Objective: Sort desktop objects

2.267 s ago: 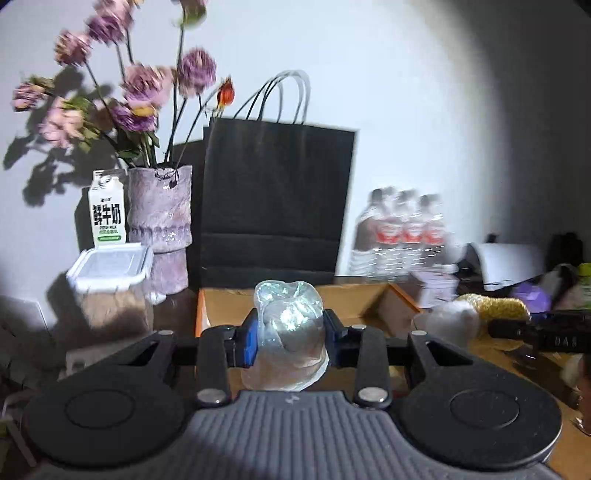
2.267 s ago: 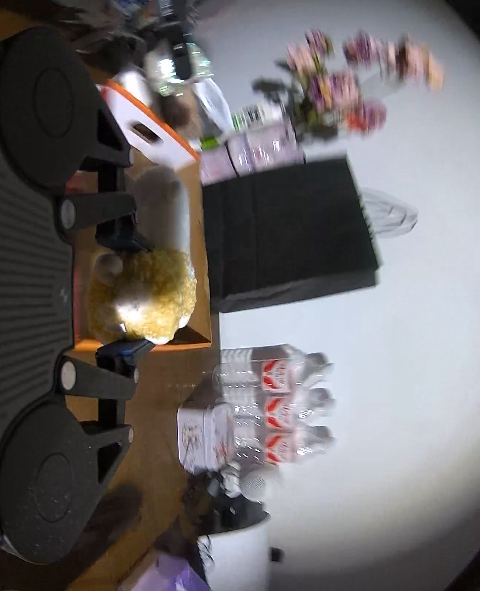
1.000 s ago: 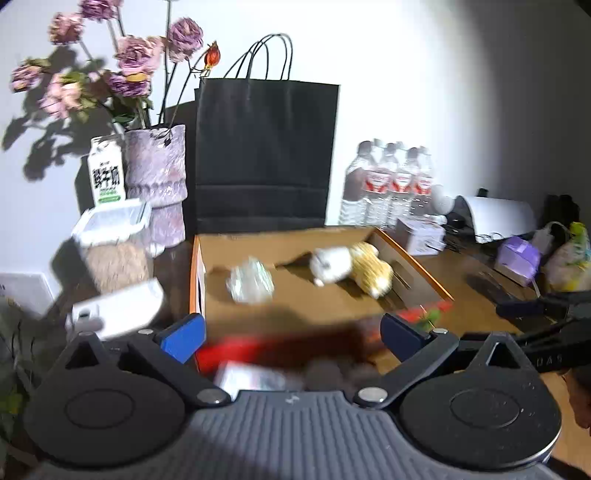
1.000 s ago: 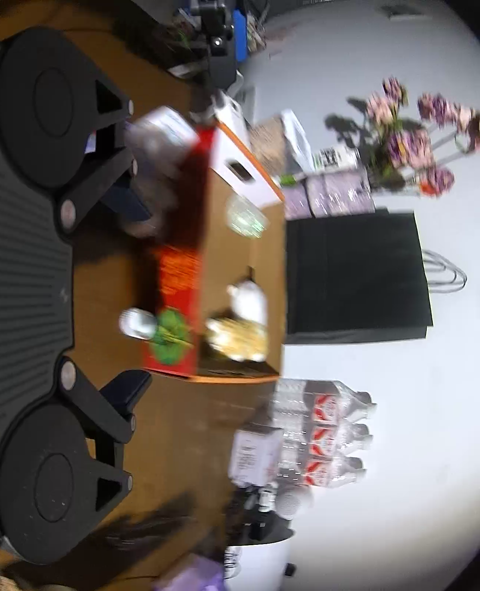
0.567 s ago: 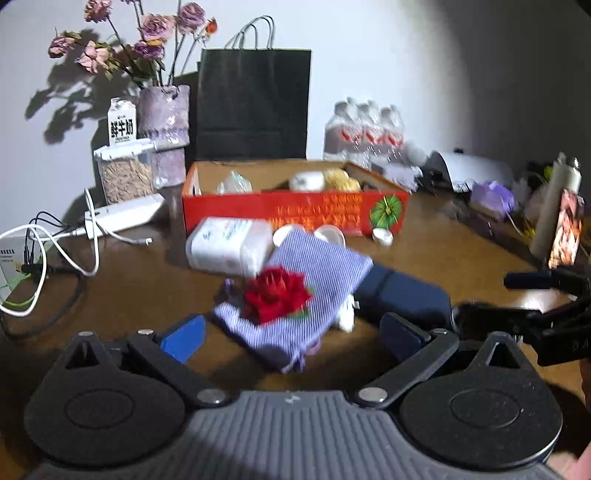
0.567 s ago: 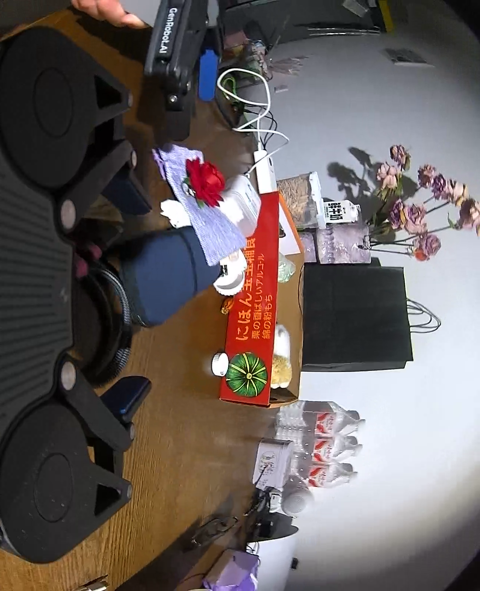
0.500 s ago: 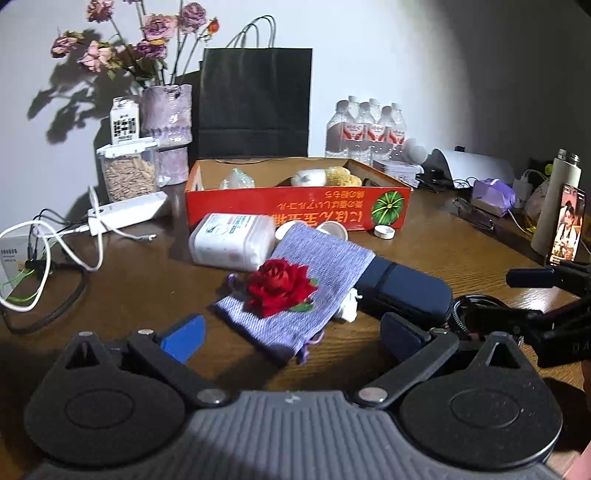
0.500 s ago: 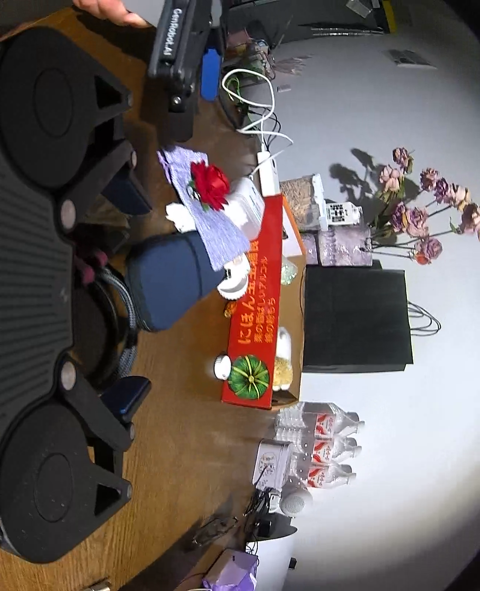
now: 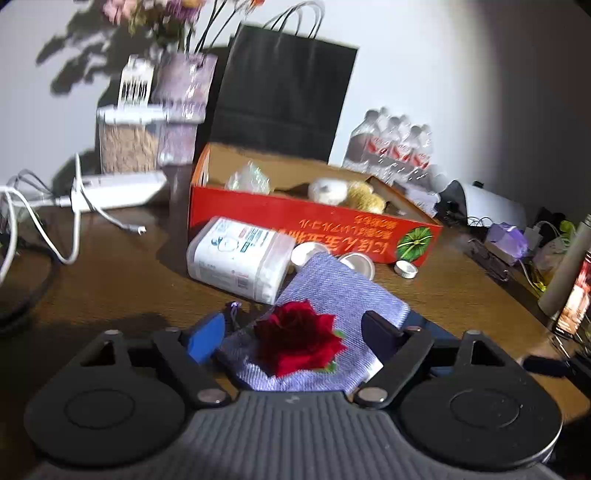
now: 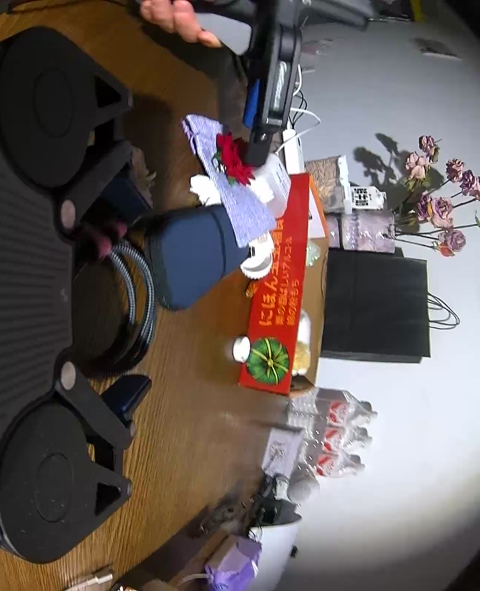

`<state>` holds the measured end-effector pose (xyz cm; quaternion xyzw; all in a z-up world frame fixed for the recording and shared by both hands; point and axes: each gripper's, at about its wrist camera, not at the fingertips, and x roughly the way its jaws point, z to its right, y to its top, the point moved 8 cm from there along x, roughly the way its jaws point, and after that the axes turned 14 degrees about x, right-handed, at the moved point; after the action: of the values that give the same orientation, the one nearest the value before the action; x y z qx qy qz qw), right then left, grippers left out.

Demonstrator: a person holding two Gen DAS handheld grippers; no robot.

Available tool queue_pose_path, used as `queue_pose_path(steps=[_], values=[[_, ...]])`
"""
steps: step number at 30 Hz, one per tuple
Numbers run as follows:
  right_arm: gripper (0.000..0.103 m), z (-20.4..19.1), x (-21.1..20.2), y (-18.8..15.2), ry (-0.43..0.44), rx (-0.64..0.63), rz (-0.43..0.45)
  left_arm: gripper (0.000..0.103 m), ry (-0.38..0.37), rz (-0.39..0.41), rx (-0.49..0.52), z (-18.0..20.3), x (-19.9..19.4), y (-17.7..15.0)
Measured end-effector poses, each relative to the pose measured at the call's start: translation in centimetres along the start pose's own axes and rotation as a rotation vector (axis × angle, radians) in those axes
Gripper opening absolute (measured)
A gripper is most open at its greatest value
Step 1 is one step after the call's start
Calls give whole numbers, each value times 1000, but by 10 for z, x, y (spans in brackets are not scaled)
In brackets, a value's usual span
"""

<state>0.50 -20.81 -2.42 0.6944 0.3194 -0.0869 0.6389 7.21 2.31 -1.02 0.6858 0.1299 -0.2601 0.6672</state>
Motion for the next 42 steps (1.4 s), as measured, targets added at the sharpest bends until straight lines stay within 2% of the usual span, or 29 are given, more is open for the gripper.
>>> queue_pose_path(steps=[1, 2, 3, 5, 8, 10, 12, 15, 17, 18, 20, 21, 22, 27, 32, 33, 34, 35, 38, 42], values=[[85, -1, -5, 0, 15, 0, 14, 75, 0, -16, -10, -1, 5, 0], [83, -3, -11, 0, 44, 4, 22, 68, -6, -23, -16, -1, 9, -1], [76, -6, -15, 0, 76, 9, 26, 53, -15, -29, -20, -1, 12, -2], [67, -19, -24, -2, 165, 7, 20, 40, -43, -37, -18, 2, 15, -4], [52, -46, -27, -15, 250, -99, -10, 26, -18, -20, -21, 3, 8, -2], [33, -58, -23, -25, 260, -158, -33, 23, -9, 14, -42, 2, -3, 3], [31, -62, -15, -33, 257, -153, -77, 22, -6, 45, -58, 0, -16, 7], [32, -63, -10, -33, 221, -153, -94, 22, -4, 73, -61, -3, -33, 10], [33, -64, -6, -34, 224, -142, -113, 22, -6, 82, -61, -4, -43, 8], [30, -67, -5, -35, 238, -150, -115, 22, -12, 84, -63, -4, -48, 7], [16, -73, -6, -36, 238, -195, -103, 22, -12, 87, -72, -6, -54, 2], [4, -79, -8, -39, 244, -219, -96, 22, -11, 87, -76, -7, -57, -1], [1, -85, -9, -42, 245, -251, -92, 22, -11, 88, -79, -8, -61, -4], [0, -101, -24, -43, 290, -262, -70, 22, 4, 90, -58, -11, -79, -17], [0, -92, -44, -11, 310, -181, 14, 22, 21, 114, -61, -19, -93, -18], [1, -89, -44, -6, 305, -159, 6, 22, 23, 119, -66, -22, -94, -17], [8, -84, -39, -3, 298, -124, -21, 22, 24, 121, -68, -23, -94, -16], [10, -80, -33, -4, 302, -101, -62, 22, 23, 120, -68, -24, -93, -16], [23, -78, -12, -15, 264, -110, -124, 22, 14, 104, -64, -23, -86, -18], [26, -80, 9, -27, 259, -89, -188, 23, -5, 80, -38, -17, -81, -25]])
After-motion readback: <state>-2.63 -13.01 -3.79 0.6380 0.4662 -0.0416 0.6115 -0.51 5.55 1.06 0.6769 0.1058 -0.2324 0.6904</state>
